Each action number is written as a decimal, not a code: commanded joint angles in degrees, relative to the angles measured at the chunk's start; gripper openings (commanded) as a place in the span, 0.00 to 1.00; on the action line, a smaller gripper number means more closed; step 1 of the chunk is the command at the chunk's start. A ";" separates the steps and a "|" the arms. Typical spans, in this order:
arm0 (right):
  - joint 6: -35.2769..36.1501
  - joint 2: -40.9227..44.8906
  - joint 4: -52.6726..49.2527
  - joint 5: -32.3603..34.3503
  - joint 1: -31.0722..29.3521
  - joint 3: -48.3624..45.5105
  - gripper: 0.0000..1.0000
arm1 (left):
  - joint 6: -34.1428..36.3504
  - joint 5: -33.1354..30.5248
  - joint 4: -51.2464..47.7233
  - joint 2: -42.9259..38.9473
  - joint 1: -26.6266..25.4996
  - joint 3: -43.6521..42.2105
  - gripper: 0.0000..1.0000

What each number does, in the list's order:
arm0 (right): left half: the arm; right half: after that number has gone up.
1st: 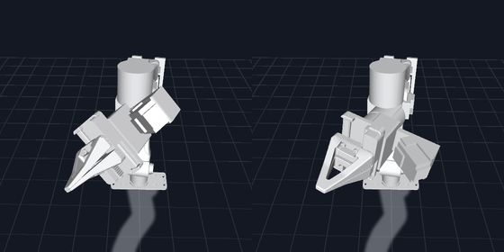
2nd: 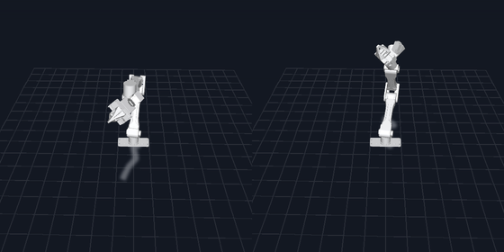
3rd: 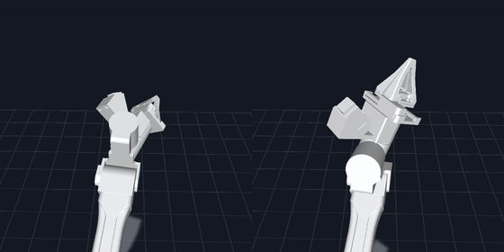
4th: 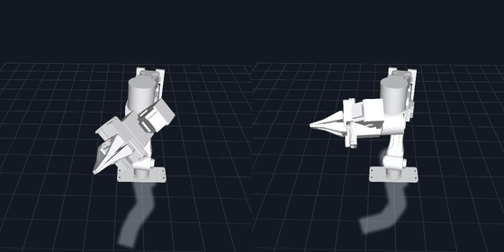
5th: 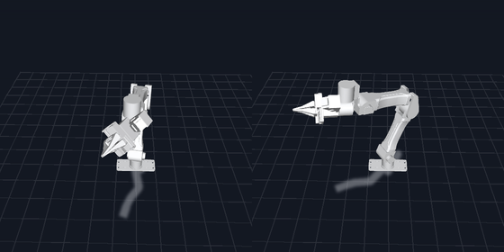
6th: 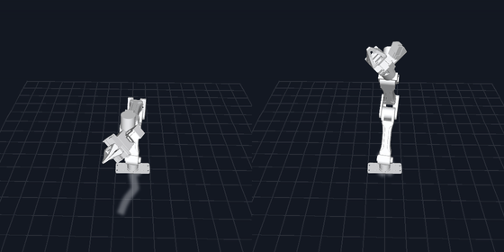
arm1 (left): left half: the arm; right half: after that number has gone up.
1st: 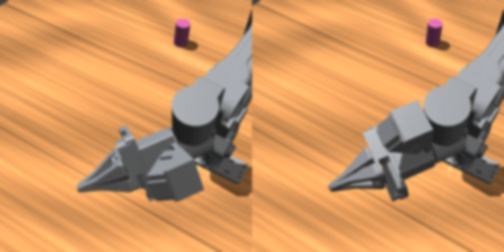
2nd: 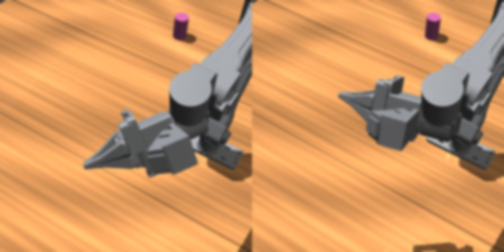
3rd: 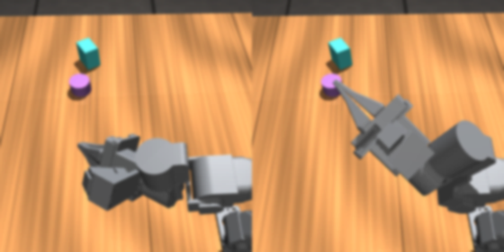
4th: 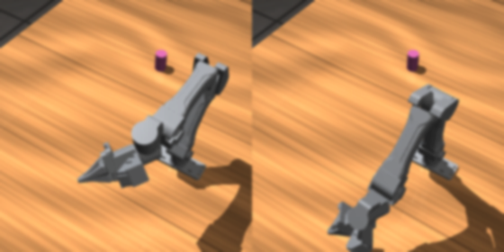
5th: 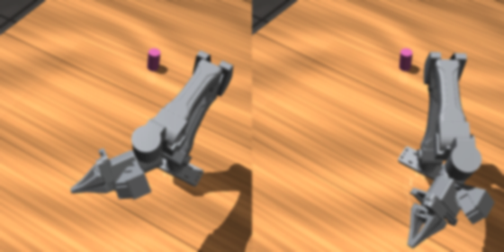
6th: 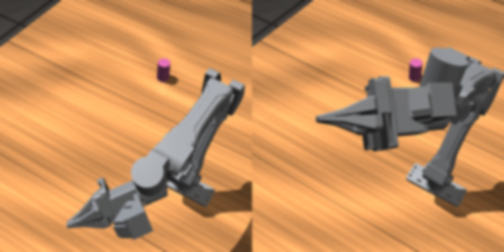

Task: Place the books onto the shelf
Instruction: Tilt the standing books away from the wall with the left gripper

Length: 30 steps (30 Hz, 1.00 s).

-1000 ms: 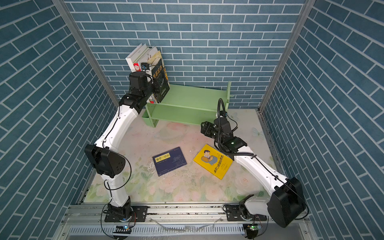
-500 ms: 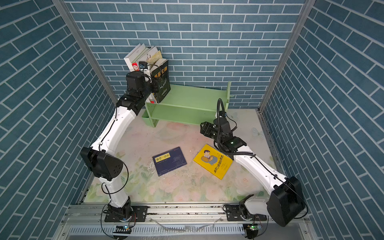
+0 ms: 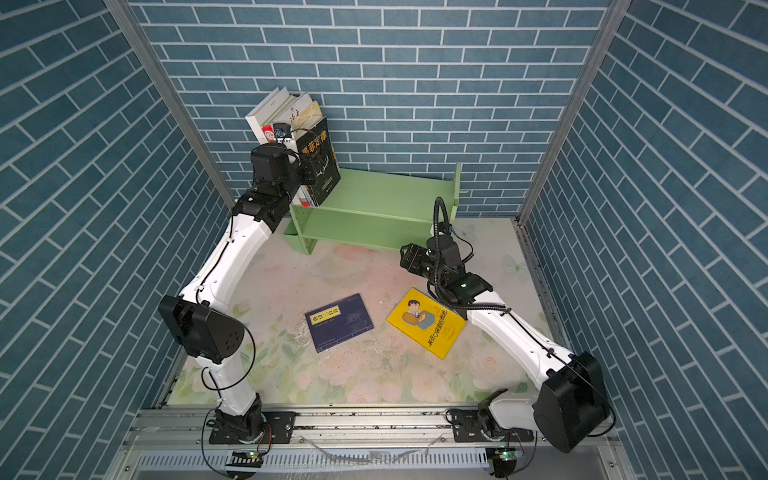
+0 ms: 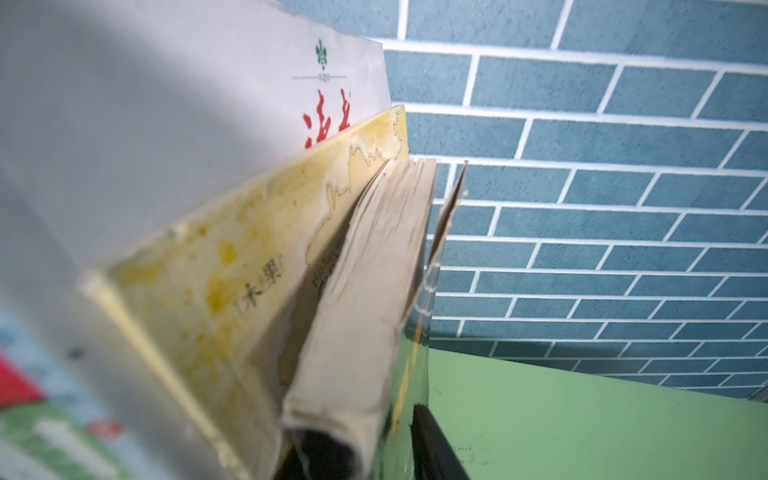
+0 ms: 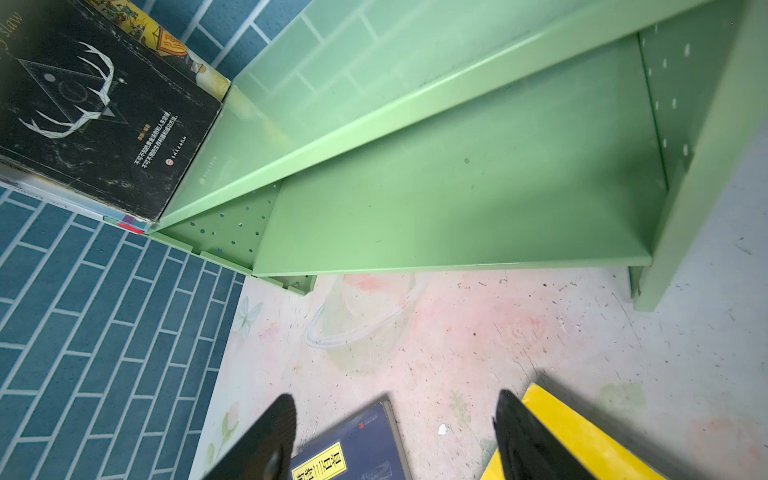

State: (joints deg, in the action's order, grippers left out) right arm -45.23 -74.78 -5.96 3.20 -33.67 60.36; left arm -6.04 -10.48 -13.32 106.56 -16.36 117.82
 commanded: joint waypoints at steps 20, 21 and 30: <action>-1.96 -0.01 0.86 -0.58 0.31 -1.06 0.76 | 2.79 -3.39 4.34 -5.55 0.85 -2.69 0.44; -1.96 -0.01 0.86 -0.59 0.27 -1.11 0.76 | 3.34 -3.58 4.48 -5.68 0.72 -2.77 0.46; -1.96 -0.18 0.99 -0.70 0.28 -0.95 0.76 | 4.20 -2.46 6.77 -8.29 0.54 -5.47 0.47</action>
State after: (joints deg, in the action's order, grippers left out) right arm -45.23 -74.78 -5.54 3.16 -33.67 59.83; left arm -2.85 -13.04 -8.67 100.64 -15.68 113.30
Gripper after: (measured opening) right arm 0.757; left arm 0.470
